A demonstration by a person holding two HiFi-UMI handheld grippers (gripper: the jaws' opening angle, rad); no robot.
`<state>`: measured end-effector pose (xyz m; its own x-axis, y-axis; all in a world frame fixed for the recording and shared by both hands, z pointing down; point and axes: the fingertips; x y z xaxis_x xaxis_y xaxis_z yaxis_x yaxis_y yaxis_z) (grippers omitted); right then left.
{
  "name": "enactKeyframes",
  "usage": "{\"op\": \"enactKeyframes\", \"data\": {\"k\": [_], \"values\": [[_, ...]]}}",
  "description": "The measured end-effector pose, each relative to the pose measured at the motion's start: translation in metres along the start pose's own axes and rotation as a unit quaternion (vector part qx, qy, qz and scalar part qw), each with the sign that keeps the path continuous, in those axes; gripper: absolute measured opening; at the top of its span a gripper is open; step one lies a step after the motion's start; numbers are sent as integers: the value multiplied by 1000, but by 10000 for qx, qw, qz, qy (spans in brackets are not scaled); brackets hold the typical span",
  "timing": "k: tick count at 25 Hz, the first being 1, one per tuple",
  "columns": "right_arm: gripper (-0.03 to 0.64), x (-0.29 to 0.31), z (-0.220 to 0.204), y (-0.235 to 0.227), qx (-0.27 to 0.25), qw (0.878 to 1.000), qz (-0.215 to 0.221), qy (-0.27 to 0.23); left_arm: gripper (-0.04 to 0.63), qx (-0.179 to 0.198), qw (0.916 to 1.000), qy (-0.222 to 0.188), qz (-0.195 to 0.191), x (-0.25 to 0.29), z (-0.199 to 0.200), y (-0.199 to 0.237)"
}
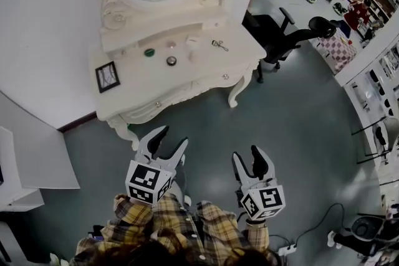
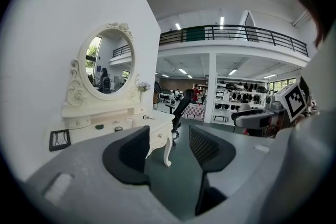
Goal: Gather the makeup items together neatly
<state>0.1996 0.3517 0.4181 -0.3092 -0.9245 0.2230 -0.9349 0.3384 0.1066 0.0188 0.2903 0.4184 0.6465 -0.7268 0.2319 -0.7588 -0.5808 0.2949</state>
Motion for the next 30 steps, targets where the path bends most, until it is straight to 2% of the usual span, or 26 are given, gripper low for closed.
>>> {"op": "enactKeyframes", "data": {"k": [14, 22, 30], "values": [[270, 141, 44, -53, 107, 9999, -55, 12, 252, 132, 9996, -59, -244, 118, 83, 80], [270, 224, 50, -63, 104, 9999, -2, 90, 252, 170, 9995, -34, -274, 169, 103, 138], [285, 271, 47, -54, 125, 9995, 169, 222, 252, 21, 10000, -78, -30, 177, 103, 185]]}}
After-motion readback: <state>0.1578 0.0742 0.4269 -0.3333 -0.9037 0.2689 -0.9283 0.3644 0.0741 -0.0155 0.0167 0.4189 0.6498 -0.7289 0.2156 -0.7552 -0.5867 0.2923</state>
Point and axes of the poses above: the fingertips, and each gripper's own axes: x forward along the fingers, y to its left, z out of its top, and after that the axes turned 10 degrees about -x, right-handed
